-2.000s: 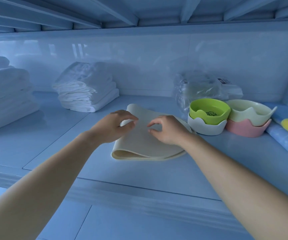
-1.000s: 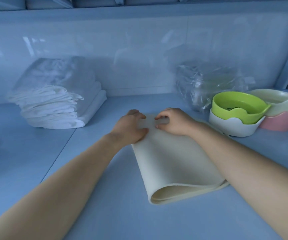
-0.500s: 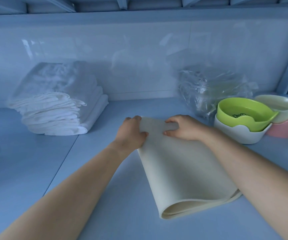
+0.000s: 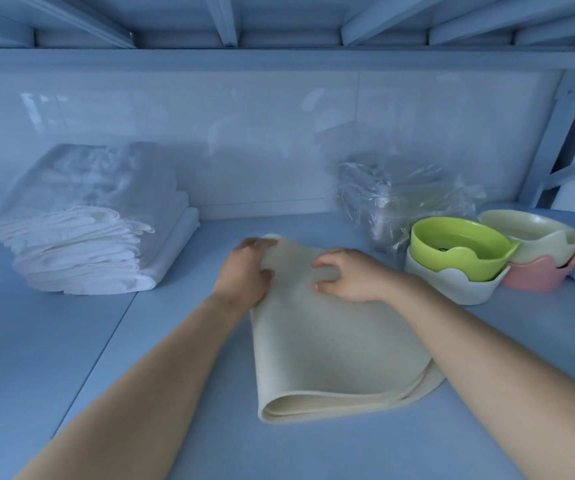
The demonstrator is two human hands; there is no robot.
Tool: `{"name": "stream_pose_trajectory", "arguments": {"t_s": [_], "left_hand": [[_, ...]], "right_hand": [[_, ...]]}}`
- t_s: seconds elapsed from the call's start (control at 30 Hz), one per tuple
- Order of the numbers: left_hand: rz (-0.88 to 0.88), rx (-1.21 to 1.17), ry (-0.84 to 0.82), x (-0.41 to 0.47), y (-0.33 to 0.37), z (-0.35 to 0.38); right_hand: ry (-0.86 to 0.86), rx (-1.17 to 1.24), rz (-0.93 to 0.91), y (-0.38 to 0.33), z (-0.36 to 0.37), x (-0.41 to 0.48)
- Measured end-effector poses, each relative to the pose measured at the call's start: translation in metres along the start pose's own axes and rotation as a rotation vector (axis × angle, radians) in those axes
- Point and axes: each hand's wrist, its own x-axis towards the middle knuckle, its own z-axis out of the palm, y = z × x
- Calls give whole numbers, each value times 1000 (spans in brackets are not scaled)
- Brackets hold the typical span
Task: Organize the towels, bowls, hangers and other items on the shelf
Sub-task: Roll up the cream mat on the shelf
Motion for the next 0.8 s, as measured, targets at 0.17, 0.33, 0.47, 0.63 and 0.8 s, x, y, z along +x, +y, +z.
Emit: {"name": "stream_pose_trajectory", "arguments": {"t_s": [0.17,0.33,0.47,0.63,0.8], "left_hand": [[25,-39,-32,-6,-7,-11],[182,58,-224,-9,-4,-25],[282,168,-379,-13,-13,-30],[277,233,-228,-15,-23,-25],[180,264,-160,-15,-28,-24]], "right_hand": [[-11,26,15,2,5,-1],[-12,22,10,4,5,1],[-15,-2,36,9,4,2],[-5,-9,97,15,0,2],[-7,-28,159,21,0,2]]}}
